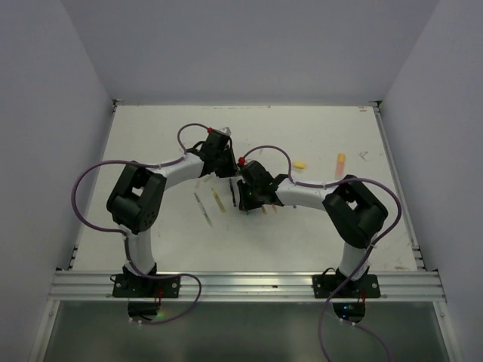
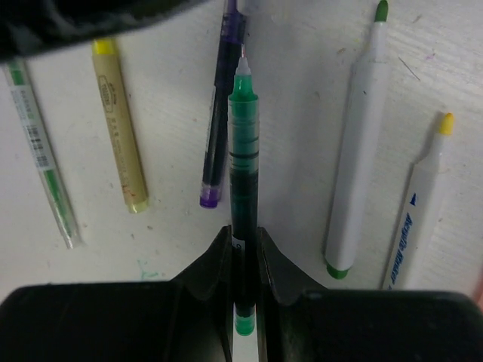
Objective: Open the pen caps
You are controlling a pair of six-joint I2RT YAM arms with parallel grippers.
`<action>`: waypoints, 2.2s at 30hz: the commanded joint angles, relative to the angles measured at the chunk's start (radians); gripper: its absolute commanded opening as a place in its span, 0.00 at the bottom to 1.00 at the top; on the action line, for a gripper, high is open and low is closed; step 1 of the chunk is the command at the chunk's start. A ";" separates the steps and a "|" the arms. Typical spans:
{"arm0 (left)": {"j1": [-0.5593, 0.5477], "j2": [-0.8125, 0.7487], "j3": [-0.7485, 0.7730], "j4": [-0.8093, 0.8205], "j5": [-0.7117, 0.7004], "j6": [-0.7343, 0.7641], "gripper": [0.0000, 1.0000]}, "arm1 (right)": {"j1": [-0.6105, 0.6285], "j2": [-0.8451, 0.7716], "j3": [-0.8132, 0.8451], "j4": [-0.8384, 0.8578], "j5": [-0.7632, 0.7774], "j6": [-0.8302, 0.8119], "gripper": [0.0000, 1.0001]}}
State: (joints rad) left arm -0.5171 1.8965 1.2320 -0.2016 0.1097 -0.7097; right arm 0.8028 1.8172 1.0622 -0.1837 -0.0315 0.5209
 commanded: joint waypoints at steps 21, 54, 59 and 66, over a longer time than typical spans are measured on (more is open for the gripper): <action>0.025 -0.123 0.109 -0.088 -0.050 0.024 0.52 | -0.023 -0.175 0.176 -0.276 0.232 -0.025 0.61; 0.028 -0.830 -0.302 -0.050 -0.254 0.265 1.00 | -0.844 0.156 0.361 -0.329 0.235 -0.044 0.71; 0.028 -0.838 -0.305 -0.056 -0.255 0.263 1.00 | -0.846 0.192 0.384 -0.350 0.206 -0.071 0.60; 0.028 -0.826 -0.298 -0.044 -0.239 0.262 1.00 | -0.824 0.211 0.363 -0.350 0.120 -0.108 0.28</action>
State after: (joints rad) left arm -0.4969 1.0798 0.9344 -0.2790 -0.1265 -0.4721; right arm -0.0387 2.0106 1.4101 -0.5335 0.1310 0.4389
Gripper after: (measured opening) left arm 0.997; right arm 0.316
